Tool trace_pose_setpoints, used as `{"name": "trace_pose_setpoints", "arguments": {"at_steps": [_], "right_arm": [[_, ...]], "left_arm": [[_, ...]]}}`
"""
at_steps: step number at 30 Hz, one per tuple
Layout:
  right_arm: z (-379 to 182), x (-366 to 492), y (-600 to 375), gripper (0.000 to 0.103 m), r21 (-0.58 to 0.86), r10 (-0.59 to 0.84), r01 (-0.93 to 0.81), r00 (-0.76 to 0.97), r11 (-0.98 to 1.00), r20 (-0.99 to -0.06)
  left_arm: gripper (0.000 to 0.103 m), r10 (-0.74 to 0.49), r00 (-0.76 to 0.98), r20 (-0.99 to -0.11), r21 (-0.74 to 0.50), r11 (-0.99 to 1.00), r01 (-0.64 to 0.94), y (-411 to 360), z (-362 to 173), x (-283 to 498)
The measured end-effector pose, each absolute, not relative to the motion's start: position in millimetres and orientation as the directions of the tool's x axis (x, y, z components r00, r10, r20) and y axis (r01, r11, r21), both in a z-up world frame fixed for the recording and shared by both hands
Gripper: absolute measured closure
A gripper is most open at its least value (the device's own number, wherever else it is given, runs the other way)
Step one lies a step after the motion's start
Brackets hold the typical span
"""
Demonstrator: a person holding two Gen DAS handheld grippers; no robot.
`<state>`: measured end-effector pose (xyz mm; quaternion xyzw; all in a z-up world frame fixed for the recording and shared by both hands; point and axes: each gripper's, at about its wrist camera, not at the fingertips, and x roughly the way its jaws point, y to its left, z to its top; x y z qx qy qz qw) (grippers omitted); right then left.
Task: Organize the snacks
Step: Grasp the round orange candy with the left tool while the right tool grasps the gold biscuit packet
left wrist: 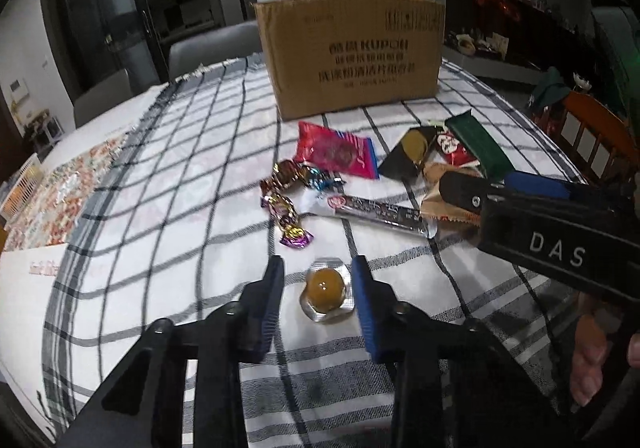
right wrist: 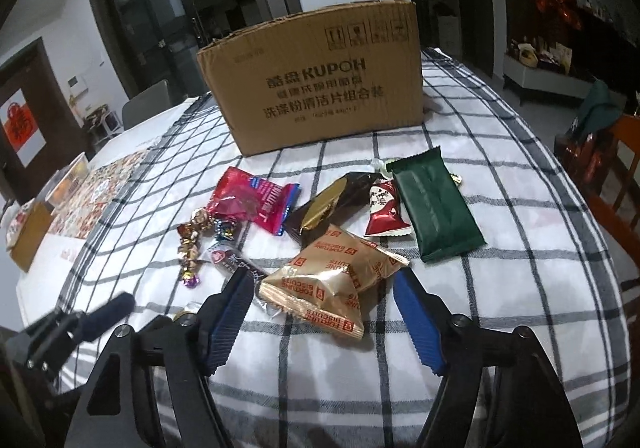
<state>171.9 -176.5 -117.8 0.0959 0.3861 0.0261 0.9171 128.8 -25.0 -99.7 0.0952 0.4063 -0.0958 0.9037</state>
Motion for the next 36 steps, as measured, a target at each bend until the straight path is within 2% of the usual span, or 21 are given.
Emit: {"name": "trace_pose_setpoints", "arguments": {"at_steps": [6, 9, 11, 18, 24, 26, 36], "right_arm": [[-126.9, 179.3, -178.3, 0.03, 0.207, 0.125, 0.042, 0.675, 0.977, -0.727], [-130.5, 182.4, -178.0, 0.031, 0.2, 0.118, 0.047, 0.67, 0.979, -0.733], [-132.1, 184.2, -177.2, 0.035, 0.196, 0.117, 0.045, 0.665, 0.98, -0.738], [-141.2, 187.0, -176.4, 0.036, 0.212, 0.136, 0.041, 0.643, 0.976, -0.754], [-142.1, 187.4, -174.7, 0.052, 0.223, 0.161, 0.013, 0.647, 0.975, -0.745], [-140.8, 185.8, -174.4, 0.061, 0.213, 0.152, 0.013, 0.657, 0.977, -0.738], [-134.1, 179.1, -175.8, 0.071, 0.192, 0.142, -0.003, 0.68, 0.981, -0.719]], "left_arm": [[0.077, -0.11, 0.624, -0.773, 0.075, 0.962, 0.263, -26.3, -110.3, 135.4], [0.077, -0.123, 0.605, -0.787, 0.052, 0.963, 0.264, -25.3, -115.4, 138.9], [0.077, -0.134, 0.593, -0.794, 0.032, 0.965, 0.26, -23.7, -118.6, 141.1], [0.077, -0.124, 0.602, -0.789, 0.046, 0.965, 0.259, -26.3, -122.5, 145.2], [0.075, -0.102, 0.612, -0.784, 0.072, 0.965, 0.252, -26.5, -125.6, 145.0], [0.076, -0.109, 0.616, -0.78, 0.064, 0.966, 0.252, -25.5, -125.6, 144.3], [0.08, -0.124, 0.615, -0.779, 0.041, 0.968, 0.247, -23.4, -123.9, 144.2]]}}
